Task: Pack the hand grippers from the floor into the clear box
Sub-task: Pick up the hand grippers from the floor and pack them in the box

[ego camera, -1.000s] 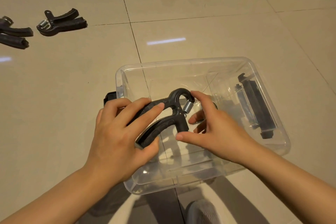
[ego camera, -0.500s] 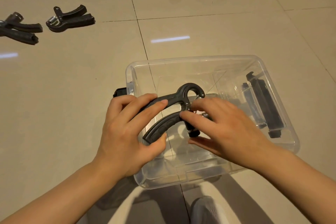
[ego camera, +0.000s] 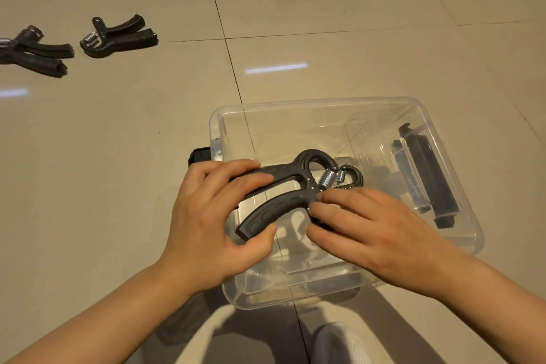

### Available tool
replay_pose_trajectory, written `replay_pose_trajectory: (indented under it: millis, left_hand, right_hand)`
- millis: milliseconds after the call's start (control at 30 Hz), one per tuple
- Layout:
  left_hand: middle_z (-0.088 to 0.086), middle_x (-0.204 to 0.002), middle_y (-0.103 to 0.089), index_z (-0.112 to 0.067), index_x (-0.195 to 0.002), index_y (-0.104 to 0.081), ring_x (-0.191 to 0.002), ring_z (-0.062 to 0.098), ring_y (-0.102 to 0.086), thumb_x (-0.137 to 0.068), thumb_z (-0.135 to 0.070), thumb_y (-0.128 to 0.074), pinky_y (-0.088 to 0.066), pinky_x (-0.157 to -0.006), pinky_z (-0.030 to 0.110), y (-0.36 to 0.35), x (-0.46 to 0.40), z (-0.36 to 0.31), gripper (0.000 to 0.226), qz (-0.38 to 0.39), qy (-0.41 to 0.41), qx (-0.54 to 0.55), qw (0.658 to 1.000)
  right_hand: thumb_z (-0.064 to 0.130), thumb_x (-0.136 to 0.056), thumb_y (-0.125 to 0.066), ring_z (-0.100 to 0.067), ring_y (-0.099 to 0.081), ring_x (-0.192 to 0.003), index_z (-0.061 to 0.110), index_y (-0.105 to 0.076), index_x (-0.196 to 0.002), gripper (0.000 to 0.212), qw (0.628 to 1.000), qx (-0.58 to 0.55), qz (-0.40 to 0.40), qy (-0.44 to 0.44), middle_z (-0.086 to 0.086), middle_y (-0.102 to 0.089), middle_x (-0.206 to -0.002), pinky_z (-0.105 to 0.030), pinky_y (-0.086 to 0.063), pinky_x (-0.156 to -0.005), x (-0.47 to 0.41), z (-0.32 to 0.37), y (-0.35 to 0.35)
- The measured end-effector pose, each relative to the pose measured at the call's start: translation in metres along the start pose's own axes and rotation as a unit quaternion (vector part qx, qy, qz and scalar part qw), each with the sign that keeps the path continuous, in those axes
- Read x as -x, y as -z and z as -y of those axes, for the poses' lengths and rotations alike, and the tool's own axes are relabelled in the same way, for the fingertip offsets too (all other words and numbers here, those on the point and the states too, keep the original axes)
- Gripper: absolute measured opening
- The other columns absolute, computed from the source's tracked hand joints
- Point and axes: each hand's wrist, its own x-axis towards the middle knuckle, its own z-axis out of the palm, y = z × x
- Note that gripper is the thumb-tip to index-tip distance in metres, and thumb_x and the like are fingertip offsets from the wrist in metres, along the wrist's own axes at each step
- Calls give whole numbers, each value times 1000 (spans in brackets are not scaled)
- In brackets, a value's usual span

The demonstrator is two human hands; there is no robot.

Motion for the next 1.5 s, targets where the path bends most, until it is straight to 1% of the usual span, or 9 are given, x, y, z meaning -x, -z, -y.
replay_pose_trajectory:
  millis: [200,433,567,700,1000,1100,1200,1400,1500]
  left_hand:
    - [-1,-139,-35,-25,-131,-42,-125,16,-36,-77,-61,-52,-30,-103,33,-4,10,6,66,22,-9,25,999]
    - [-2,-152,-21,-30,-140,-33,-143,25,-13,-89,-64,-32,-21,-109,59,-10,10,10,61,33,38,24,998]
    - [-2,-152,-25,-33,-137,-37,-145,24,-9,-90,-63,-32,-19,-110,58,-11,11,12,56,41,45,41,997]
    - [-2,-150,-30,-32,-136,-40,-145,23,-8,-90,-62,-32,-16,-112,49,-12,12,13,55,42,46,40,997]
    - [-3,-146,-35,-33,-133,-44,-144,23,-9,-90,-63,-31,-9,-116,30,-12,11,14,53,46,47,48,997]
    - [-3,-145,-35,-34,-133,-43,-144,23,-9,-90,-63,-31,-9,-116,31,-12,11,14,53,48,49,45,997]
    - [-3,-145,-36,-34,-133,-43,-144,23,-9,-91,-63,-31,-12,-115,37,-12,11,14,53,49,49,41,997]
    - [-6,-145,-36,-36,-132,-43,-144,21,-9,-90,-63,-30,-9,-115,31,-13,11,14,51,49,55,42,996]
    - [-4,-144,-37,-35,-132,-44,-144,22,-9,-91,-62,-31,-13,-112,40,-13,11,14,51,48,55,43,996]
  right_hand:
    - [4,-96,-45,-27,-59,-104,0,-59,-118,27,988,-85,-79,-106,-16,-65,-114,-34,-47,-86,12,8,4]
    - [18,-91,-47,-20,-62,-89,15,-60,-111,24,944,-181,107,-253,0,-65,-100,-32,-51,-71,-1,-22,-1]
    - [24,-93,-54,-18,-59,-93,17,-63,-108,19,871,-259,190,-372,1,-66,-100,-33,-48,-81,-20,-36,-22]
    - [20,-85,-67,-22,-66,-78,13,-65,-93,11,750,-436,183,-463,-1,-65,-80,-41,-54,-80,-35,-42,-50]
    - [24,-95,-48,-30,-55,-105,13,-51,-118,27,871,-92,378,-301,-12,-58,-116,-34,-42,-74,-34,-53,-75]
    - [25,-94,-51,-33,-34,-131,35,-22,-145,60,877,-44,458,-139,-11,-22,-151,-41,-39,-97,-42,-52,-79]
    - [27,-96,-48,-40,-16,-138,45,-1,-147,71,877,9,480,-23,-7,13,-157,-48,-35,-103,-46,-39,-96]
    - [16,-98,-42,-45,-24,-132,39,-16,-145,58,893,20,446,-60,-11,12,-156,-43,-41,-97,-44,-36,-103]
    - [11,-97,-41,-48,-21,-133,37,-19,-144,58,892,13,447,-71,-11,12,-156,-43,-40,-98,-46,-35,-103]
